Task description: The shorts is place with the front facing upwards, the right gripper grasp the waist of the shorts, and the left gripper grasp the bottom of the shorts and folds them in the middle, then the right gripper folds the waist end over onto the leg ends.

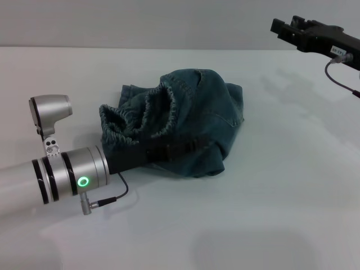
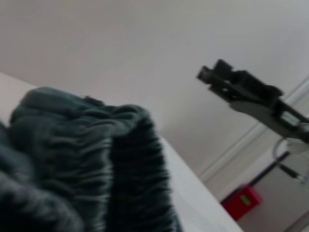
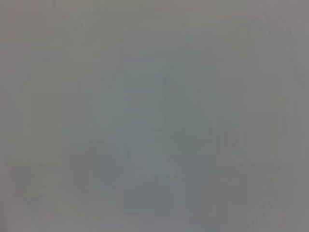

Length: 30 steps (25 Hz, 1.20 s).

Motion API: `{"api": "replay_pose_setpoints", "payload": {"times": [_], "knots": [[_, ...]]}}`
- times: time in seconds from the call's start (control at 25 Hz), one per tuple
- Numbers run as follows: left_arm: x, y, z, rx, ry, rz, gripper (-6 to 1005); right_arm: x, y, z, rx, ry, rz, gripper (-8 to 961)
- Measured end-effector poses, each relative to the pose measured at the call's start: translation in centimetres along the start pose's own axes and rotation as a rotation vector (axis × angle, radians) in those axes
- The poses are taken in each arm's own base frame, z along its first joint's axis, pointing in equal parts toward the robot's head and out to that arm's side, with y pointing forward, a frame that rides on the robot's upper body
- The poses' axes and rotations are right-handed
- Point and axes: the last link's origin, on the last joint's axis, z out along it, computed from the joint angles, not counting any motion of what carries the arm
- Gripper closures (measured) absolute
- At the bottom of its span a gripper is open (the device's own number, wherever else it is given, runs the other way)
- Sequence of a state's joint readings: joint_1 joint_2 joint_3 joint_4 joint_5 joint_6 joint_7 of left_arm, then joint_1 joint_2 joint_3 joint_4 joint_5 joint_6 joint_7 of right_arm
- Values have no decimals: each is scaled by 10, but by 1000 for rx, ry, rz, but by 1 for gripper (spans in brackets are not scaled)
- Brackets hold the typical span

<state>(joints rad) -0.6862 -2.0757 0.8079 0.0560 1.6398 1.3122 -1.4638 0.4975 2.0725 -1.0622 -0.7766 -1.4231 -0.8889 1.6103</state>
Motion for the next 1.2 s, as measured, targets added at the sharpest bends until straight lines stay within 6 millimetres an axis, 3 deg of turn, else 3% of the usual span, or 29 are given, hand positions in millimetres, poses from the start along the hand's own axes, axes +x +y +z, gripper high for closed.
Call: {"api": "replay_pose_setpoints", "payload": {"times": [0.2, 0.48, 1.2], "knots": [[3, -6, 4, 47, 14, -3, 367, 7, 0, -1, -12, 11, 21, 387], [24, -15, 9, 115, 79, 25, 367, 14, 2, -3, -29, -2, 41, 387], [56, -47, 2, 368, 149, 289, 367, 19, 5, -14, -73, -62, 59, 386]]}}
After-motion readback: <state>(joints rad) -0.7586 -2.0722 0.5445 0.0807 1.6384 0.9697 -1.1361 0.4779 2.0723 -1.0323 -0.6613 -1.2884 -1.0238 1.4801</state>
